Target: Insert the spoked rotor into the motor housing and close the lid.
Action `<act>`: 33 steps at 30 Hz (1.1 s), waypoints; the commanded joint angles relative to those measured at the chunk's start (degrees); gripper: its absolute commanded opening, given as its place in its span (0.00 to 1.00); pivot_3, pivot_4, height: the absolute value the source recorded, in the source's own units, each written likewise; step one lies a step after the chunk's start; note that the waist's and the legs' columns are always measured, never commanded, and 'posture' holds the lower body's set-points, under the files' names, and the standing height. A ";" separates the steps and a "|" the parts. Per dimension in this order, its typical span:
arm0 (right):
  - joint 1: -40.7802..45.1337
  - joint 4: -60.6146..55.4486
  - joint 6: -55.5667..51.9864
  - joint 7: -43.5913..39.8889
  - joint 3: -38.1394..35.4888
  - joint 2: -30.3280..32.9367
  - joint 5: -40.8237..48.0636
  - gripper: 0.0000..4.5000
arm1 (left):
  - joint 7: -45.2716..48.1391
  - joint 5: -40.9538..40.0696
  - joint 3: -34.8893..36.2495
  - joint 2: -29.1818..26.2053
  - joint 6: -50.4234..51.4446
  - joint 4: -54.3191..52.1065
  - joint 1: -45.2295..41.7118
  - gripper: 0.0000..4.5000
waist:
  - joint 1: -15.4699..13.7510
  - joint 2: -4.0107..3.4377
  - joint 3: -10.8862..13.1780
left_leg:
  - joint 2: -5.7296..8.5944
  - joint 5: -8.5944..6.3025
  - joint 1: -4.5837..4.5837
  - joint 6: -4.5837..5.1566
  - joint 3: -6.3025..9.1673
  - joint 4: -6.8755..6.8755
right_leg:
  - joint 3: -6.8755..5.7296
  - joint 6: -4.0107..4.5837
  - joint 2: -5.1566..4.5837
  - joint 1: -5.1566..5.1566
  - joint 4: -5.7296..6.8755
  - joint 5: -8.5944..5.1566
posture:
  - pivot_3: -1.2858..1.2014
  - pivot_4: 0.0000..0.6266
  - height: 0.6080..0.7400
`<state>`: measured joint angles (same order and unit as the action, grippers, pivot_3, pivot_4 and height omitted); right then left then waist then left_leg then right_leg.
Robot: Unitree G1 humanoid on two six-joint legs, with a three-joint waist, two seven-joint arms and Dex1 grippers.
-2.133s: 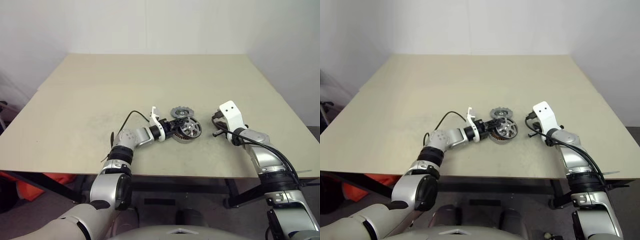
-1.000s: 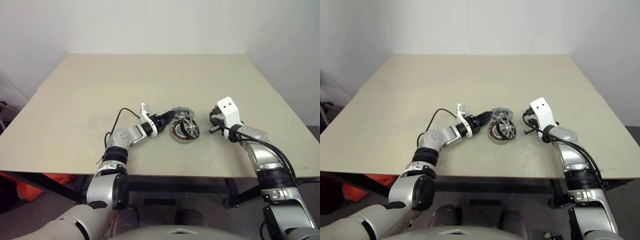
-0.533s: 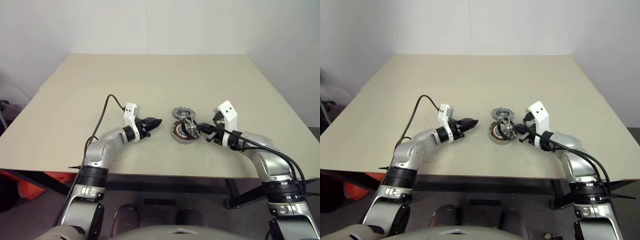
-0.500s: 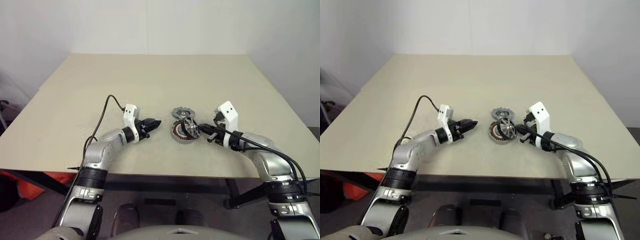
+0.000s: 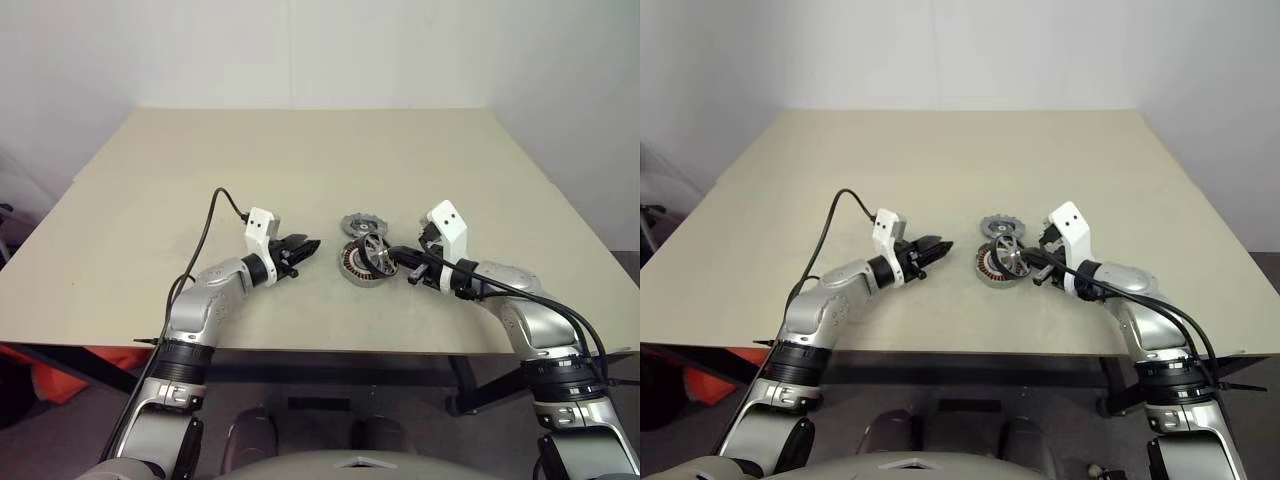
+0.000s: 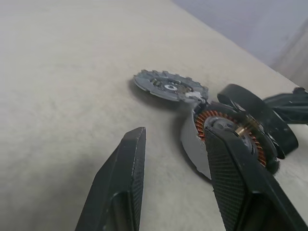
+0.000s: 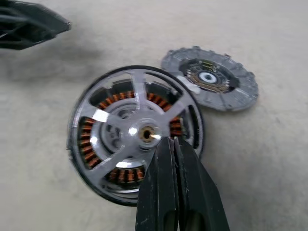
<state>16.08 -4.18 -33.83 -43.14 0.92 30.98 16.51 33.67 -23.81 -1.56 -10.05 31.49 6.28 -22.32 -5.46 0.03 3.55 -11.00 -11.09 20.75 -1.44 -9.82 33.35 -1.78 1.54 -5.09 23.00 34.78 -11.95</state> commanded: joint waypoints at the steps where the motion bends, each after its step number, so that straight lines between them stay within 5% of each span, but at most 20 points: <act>1: 1.69 -2.82 -0.02 -0.59 1.53 -0.68 0.66 0.00 | -0.49 0.37 1.41 -0.43 -1.76 -0.05 -1.64 0.45 | 0.01 0.00 0.00 | -0.01 0.00 0.00 0.00 0.00 0.00 | 0.00 0.00 0.01 0.00 0.00 0.00 | 0.52 0.00 1.00; 33: 3.87 0.44 3.60 -0.92 0.30 1.70 -2.67 0.00 | -0.88 3.02 0.19 -0.02 -3.24 0.82 -0.05 0.45 | -0.06 -0.01 -0.01 | -0.01 0.02 -0.06 -0.03 0.00 0.00 | 0.07 0.01 0.06 -0.01 0.05 0.00 | 0.52 0.00 1.00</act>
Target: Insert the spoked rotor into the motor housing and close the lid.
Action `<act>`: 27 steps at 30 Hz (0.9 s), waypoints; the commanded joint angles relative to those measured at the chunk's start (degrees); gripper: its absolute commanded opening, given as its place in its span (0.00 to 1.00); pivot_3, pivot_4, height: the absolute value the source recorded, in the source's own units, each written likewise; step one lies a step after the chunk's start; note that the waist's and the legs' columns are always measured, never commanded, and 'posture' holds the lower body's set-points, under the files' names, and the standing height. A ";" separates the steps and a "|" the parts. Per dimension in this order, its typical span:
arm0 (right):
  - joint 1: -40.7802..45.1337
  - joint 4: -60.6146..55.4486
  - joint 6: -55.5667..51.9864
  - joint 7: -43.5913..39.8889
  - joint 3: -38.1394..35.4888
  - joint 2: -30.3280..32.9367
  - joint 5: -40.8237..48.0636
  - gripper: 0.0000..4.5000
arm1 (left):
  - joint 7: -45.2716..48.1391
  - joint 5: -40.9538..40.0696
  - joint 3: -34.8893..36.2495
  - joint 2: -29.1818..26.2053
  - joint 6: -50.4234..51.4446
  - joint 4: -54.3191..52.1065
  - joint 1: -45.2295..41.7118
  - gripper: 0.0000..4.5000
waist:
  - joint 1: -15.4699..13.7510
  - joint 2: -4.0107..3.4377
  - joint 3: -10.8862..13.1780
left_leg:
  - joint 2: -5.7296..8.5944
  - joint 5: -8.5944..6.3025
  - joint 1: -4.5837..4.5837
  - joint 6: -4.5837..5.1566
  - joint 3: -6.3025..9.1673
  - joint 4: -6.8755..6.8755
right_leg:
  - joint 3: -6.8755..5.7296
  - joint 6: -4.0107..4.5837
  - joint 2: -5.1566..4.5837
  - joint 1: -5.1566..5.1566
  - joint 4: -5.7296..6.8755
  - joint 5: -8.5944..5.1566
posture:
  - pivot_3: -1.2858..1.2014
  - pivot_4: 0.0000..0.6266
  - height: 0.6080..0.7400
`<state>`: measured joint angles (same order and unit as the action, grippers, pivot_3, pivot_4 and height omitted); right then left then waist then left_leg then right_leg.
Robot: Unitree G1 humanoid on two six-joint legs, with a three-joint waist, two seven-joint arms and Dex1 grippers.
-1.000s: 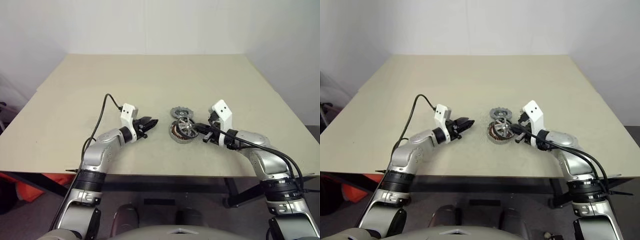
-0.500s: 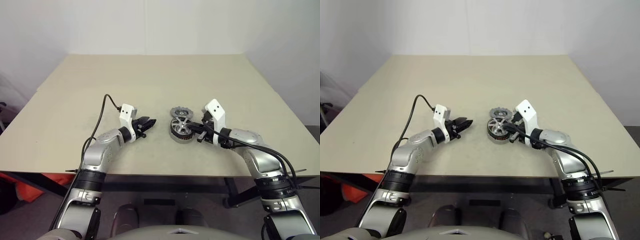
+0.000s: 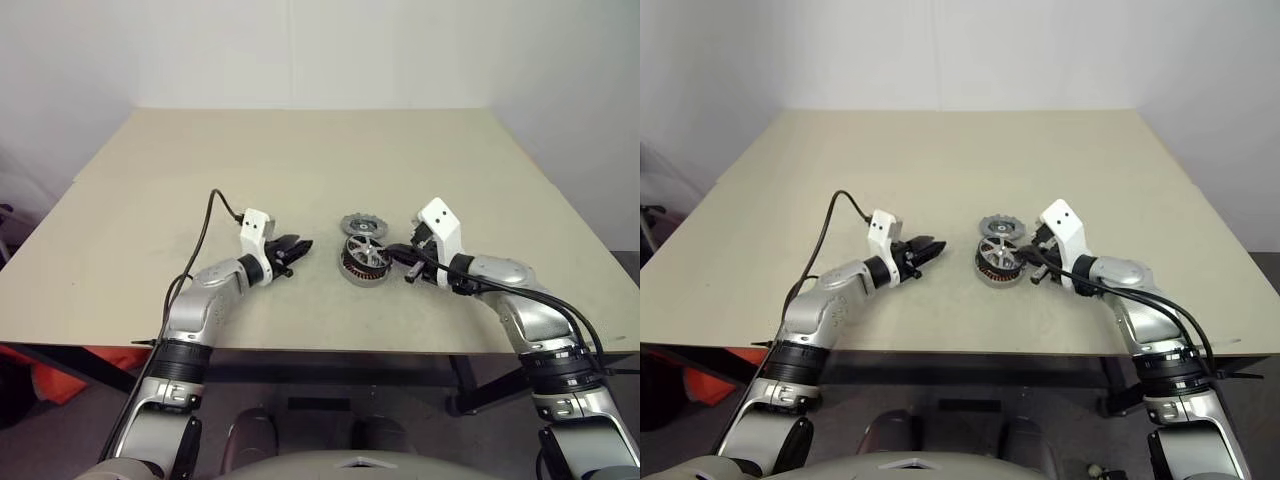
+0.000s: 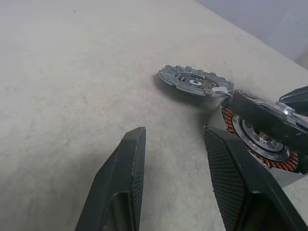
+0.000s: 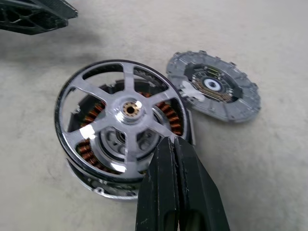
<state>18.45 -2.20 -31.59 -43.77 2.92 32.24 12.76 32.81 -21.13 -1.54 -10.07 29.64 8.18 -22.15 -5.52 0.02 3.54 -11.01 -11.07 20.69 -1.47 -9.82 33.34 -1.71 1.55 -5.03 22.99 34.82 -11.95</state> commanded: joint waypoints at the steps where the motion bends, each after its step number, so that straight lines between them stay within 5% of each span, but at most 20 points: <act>1: 1.65 -1.77 1.46 -0.20 -1.79 0.25 1.19 0.00 | -0.02 0.38 0.09 0.03 -1.46 -1.00 -0.20 0.45 | 0.00 0.00 0.00 | 0.01 0.00 0.00 0.00 0.00 0.00 | 0.00 0.00 0.00 0.00 0.00 0.00 | 0.52 0.00 1.00; 14: 2.38 -7.06 -2.80 -1.62 -0.14 -3.21 7.08 0.00 | 0.15 0.75 -0.18 -0.02 -1.61 -0.79 -0.06 0.45 | -0.03 0.00 0.00 | 0.02 -0.01 0.04 0.02 0.00 0.02 | 0.00 0.00 -0.01 0.00 -0.01 0.00 | 0.52 0.00 1.00; 21: 2.53 -5.54 0.44 -0.17 0.35 -2.89 3.61 0.42 | 0.22 0.91 0.07 -0.22 -1.42 -1.20 0.34 0.45 | -0.12 0.00 0.00 | 0.04 -0.02 0.18 0.03 0.00 0.02 | -0.01 0.00 -0.04 0.10 -0.05 0.00 | 0.52 0.00 1.00; 27: 2.57 -2.23 1.97 0.62 0.90 -3.59 1.94 0.42 | 0.27 1.24 0.08 -0.41 -1.73 -0.66 0.09 0.45 | -0.11 0.00 0.00 | 0.04 -0.02 0.17 0.04 0.00 0.02 | -0.01 0.00 -0.04 0.09 -0.04 0.00 | 0.52 0.00 1.00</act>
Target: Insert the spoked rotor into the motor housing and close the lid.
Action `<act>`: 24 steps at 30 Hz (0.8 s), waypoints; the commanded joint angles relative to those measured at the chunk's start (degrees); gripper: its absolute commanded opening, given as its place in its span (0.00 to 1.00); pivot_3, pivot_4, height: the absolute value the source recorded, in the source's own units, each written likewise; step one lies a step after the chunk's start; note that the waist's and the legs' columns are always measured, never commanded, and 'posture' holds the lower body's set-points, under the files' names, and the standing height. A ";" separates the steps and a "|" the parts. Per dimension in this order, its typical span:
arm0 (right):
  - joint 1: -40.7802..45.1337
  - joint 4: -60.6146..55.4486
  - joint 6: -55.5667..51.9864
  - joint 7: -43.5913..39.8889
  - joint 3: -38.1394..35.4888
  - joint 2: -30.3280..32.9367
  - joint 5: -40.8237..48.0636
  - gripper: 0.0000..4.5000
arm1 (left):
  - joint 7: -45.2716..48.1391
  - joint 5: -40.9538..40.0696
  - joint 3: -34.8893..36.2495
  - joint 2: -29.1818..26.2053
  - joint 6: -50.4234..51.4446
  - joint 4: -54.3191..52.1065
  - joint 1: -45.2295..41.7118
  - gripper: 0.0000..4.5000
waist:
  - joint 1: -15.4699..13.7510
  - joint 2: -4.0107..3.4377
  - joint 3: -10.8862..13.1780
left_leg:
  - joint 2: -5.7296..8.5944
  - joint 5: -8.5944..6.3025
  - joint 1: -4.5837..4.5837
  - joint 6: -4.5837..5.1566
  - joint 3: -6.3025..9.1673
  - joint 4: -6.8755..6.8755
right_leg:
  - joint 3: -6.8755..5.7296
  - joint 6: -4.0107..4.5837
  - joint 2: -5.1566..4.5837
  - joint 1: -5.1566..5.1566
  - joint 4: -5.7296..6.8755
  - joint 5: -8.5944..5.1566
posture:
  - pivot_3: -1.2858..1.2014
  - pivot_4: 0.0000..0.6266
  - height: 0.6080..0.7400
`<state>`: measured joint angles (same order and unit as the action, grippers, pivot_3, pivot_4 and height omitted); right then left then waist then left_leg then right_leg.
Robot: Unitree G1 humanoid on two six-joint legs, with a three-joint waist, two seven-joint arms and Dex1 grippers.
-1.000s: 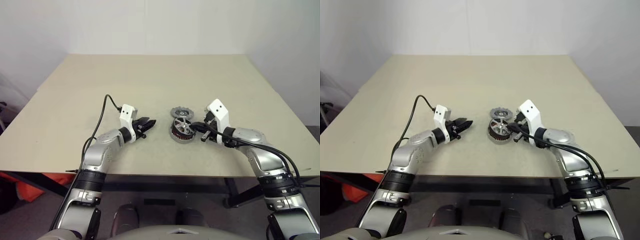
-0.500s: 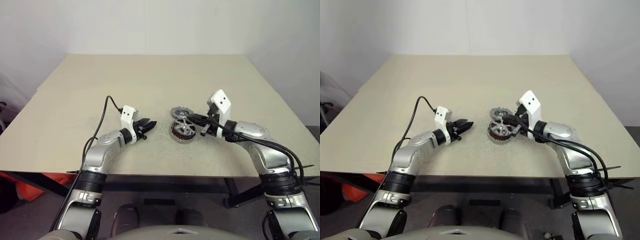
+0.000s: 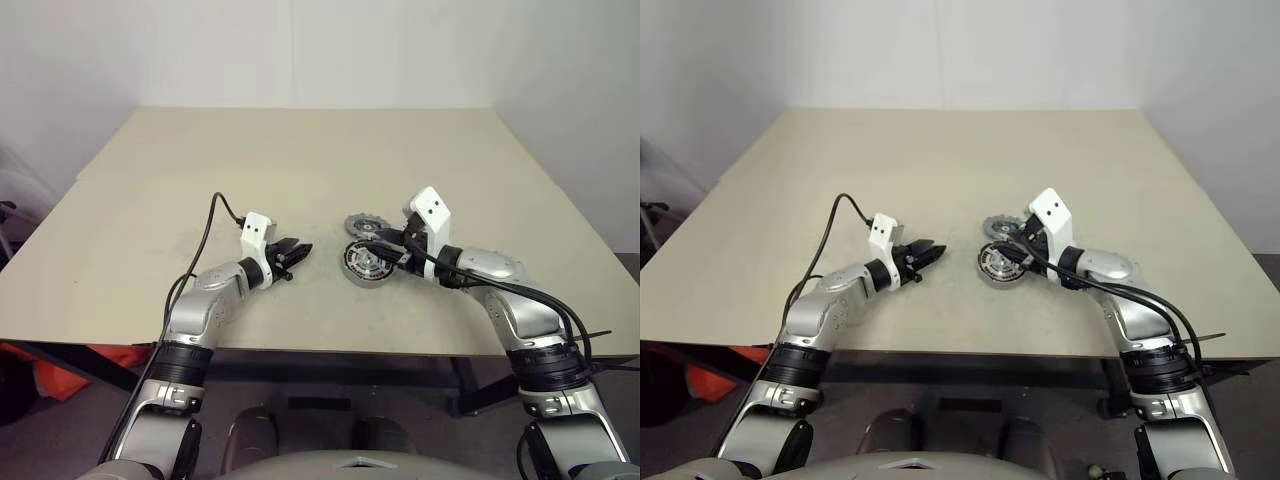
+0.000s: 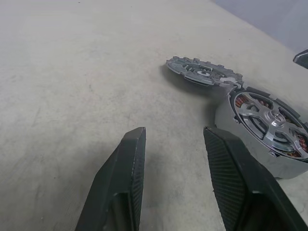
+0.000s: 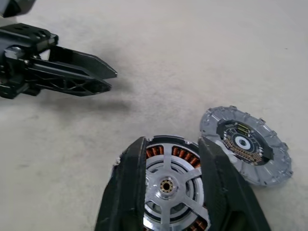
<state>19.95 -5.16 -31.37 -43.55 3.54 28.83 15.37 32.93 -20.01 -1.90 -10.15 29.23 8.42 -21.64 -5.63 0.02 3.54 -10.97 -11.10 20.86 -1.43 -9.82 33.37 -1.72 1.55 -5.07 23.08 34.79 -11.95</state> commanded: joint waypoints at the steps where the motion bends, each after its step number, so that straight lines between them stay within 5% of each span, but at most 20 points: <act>1: 0.93 1.63 2.20 0.39 0.57 -0.31 -1.09 0.42 | 0.14 0.18 0.43 -0.32 -1.37 -0.84 -0.45 0.45 | 0.00 0.00 0.00 | 0.00 0.00 0.00 0.00 0.00 0.00 | 0.00 0.00 0.00 0.00 0.00 0.00 | 0.52 0.00 1.00; 13: -0.26 11.98 6.61 2.14 4.75 -3.10 -6.53 0.42 | -0.47 0.55 0.79 -0.73 -1.49 -1.06 -0.13 0.45 | 0.11 0.03 -0.03 | -0.04 0.01 -0.22 -0.02 0.00 0.02 | 0.00 0.00 0.02 -0.18 0.06 0.00 | 0.52 0.00 1.00; 24: 2.91 5.28 5.08 0.47 1.26 -2.07 -2.66 0.42 | -0.87 0.59 0.85 -0.88 -1.78 -0.76 0.10 0.45 | 0.12 0.02 -0.02 | -0.03 0.00 -0.63 -0.02 0.00 -0.05 | 0.02 -0.03 0.02 -0.57 0.01 -0.02 | 0.52 0.00 1.00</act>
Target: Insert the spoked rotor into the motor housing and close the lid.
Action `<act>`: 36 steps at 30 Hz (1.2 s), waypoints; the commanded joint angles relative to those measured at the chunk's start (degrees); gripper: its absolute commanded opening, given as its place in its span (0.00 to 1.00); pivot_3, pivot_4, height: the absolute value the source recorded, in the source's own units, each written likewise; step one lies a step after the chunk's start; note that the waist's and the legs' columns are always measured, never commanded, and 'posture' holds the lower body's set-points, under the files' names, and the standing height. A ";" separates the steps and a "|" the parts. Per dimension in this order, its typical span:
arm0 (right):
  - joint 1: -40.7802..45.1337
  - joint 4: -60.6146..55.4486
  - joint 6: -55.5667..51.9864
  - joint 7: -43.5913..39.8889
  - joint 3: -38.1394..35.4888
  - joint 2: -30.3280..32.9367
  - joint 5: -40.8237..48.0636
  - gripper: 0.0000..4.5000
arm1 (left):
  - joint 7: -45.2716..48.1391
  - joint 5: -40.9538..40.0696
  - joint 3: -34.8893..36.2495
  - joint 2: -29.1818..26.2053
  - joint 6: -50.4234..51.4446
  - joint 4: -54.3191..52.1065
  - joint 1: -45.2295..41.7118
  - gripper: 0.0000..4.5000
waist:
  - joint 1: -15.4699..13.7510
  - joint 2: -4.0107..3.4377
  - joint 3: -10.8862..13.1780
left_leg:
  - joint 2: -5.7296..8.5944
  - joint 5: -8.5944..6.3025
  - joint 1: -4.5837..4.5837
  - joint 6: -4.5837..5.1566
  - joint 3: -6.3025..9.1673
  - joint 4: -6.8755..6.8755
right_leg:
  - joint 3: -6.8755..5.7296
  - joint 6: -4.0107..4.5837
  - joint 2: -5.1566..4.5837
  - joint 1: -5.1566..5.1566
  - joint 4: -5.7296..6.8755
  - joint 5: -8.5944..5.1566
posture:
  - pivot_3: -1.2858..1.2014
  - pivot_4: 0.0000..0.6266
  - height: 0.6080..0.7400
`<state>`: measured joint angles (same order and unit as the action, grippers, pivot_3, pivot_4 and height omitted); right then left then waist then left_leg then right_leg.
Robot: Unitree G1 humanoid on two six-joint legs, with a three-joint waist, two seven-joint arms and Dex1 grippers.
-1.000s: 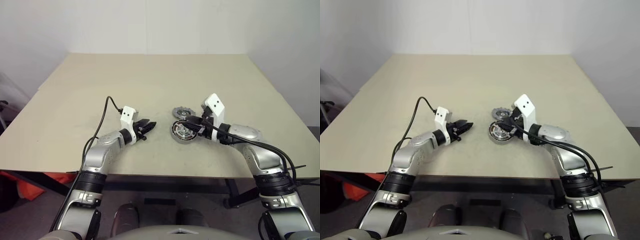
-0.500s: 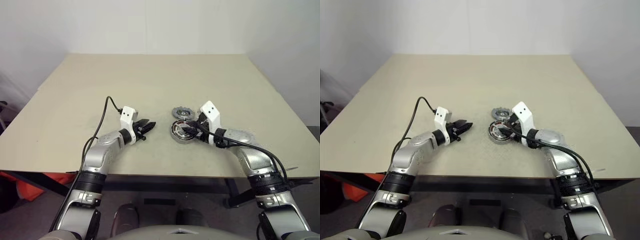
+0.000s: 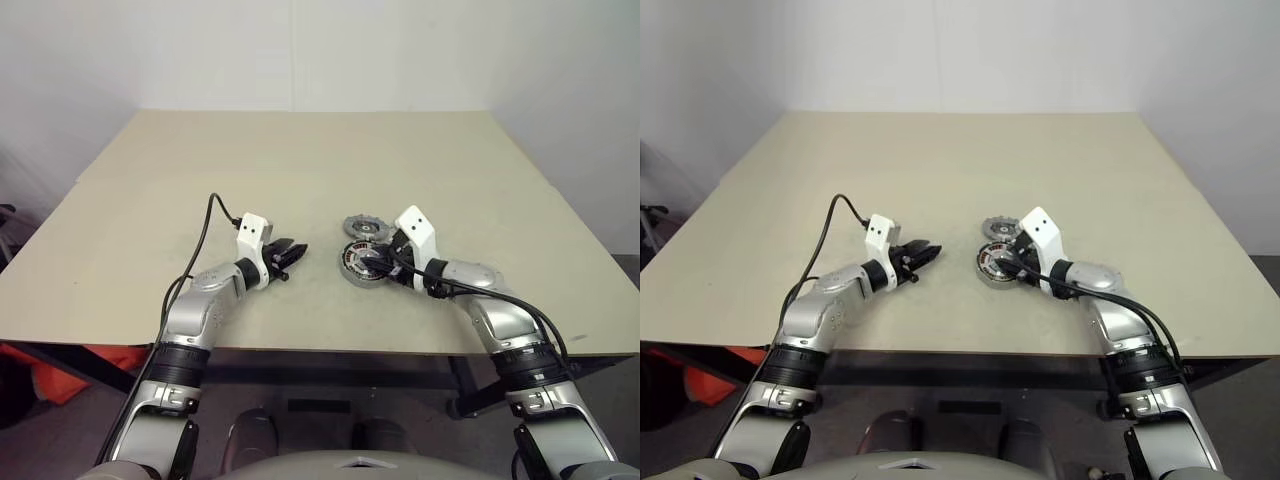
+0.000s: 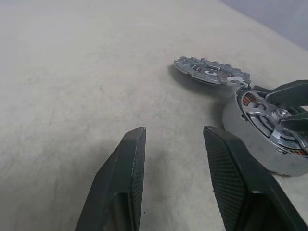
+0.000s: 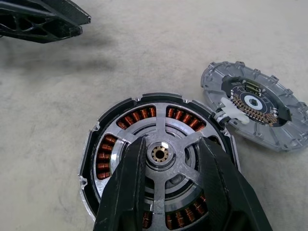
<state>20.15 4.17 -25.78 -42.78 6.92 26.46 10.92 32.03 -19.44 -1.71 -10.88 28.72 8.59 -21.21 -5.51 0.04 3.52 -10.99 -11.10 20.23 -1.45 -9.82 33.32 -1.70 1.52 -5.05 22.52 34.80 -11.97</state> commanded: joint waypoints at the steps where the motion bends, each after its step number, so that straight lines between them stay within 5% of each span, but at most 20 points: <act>1: 3.04 -4.28 -0.81 -0.11 -2.10 0.17 1.83 0.42 | 0.01 0.03 0.61 -0.10 -1.28 -0.90 -0.33 0.45 | 0.00 0.00 0.00 | 0.00 0.00 0.07 0.00 0.00 0.00 | 0.00 0.00 0.00 0.07 0.01 0.00 | 0.52 0.00 1.00; 12: 0.02 -0.90 -1.26 0.71 1.87 -0.49 -1.42 0.42 | -0.39 0.20 0.74 0.00 -1.06 -1.36 0.18 0.45 | 0.02 -0.02 0.00 | 0.00 0.00 0.13 0.00 -0.01 -0.01 | 0.01 0.01 0.01 0.14 0.00 0.00 | 0.52 0.00 1.00; 22: 5.47 -9.46 -1.77 -4.91 -3.87 2.50 5.74 0.42 | -0.37 0.73 0.32 0.03 -1.76 -0.67 -0.17 0.45 | 0.01 -0.03 0.01 | -0.01 0.01 0.19 -0.01 -0.01 -0.02 | 0.03 0.00 0.02 0.24 0.02 0.00 | 0.52 0.00 1.00; 30: 12.73 1.71 24.96 -21.68 9.14 23.84 -14.41 0.42 | 5.15 5.03 -5.86 -3.49 -4.04 -1.29 -0.26 0.45 | -0.24 -0.02 0.01 | 0.02 -0.03 0.33 0.05 -0.02 0.02 | 0.02 0.00 -0.03 0.29 -0.03 0.00 | 0.52 0.00 1.00; 36: 19.87 11.85 42.90 -30.86 16.47 26.88 -22.15 0.42 | 9.43 6.40 -8.06 -6.19 -5.18 -1.70 -1.56 0.45 | 0.38 -0.03 0.01 | -0.08 -0.01 0.44 0.05 -0.03 0.04 | 0.01 0.03 0.05 0.52 0.09 0.01 | 0.52 0.00 1.00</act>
<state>37.42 14.20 11.73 -72.06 22.08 53.37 -9.06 40.09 -13.19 -9.55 -16.27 24.82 8.68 -21.00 -5.14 0.02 3.53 -11.08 -11.11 20.67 -1.40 -9.85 33.38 -1.70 1.56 -5.00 23.04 34.91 -11.96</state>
